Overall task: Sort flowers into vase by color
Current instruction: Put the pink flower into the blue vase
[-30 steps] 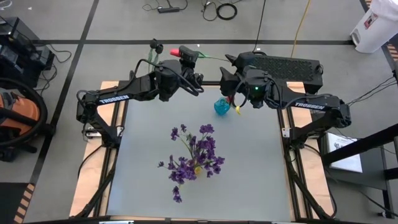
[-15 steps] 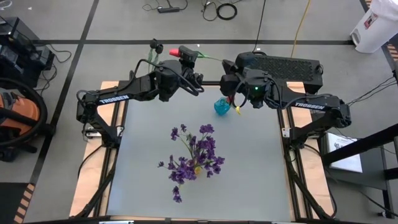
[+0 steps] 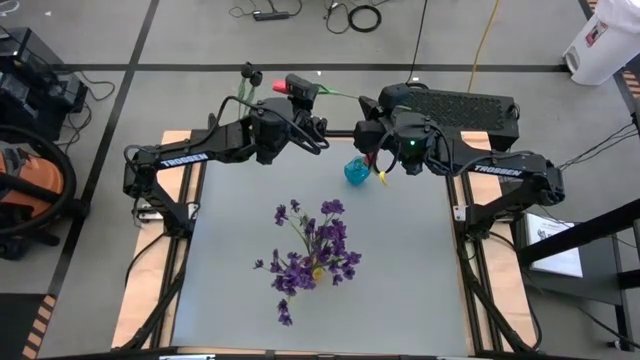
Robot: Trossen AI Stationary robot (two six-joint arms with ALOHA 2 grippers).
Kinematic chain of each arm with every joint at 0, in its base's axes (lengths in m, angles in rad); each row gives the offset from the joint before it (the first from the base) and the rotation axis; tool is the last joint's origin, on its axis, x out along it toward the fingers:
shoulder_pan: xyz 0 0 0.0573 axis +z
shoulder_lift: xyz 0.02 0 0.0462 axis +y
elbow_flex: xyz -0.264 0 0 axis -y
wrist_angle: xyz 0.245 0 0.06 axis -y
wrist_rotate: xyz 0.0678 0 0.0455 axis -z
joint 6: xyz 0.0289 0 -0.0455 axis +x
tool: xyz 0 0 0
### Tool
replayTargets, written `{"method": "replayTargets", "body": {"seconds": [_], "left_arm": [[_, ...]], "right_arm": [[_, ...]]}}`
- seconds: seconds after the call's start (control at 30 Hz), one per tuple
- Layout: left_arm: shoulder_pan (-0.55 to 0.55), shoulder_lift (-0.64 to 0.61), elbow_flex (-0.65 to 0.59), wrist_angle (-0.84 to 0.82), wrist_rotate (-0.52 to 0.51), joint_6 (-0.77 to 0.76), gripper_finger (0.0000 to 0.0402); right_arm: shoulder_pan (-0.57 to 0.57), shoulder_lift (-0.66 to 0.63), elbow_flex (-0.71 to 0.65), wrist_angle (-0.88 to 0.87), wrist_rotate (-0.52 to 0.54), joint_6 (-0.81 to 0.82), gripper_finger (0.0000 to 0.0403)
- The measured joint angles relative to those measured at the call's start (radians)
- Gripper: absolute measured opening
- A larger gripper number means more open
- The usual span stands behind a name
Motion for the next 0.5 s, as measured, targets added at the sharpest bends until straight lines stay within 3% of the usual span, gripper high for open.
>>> {"method": "replayTargets", "body": {"seconds": [0.23, 0.37, 0.5], "left_arm": [[-0.026, 0.000, 0.000, -0.012, -0.036, 0.008, 0.0094], [-0.032, 0.000, 0.000, 0.060, -0.110, 0.027, 0.0132], [-0.030, -0.009, 0.000, 0.133, -0.191, 0.093, 0.0146]], "right_arm": [[-0.001, -0.001, 0.000, -0.005, 0.035, -0.003, 0.0001], [-0.007, -0.001, 0.000, -0.005, 0.086, -0.030, 0.0001], [-0.013, -0.006, 0.000, -0.002, 0.088, -0.030, 0.0000]]}}
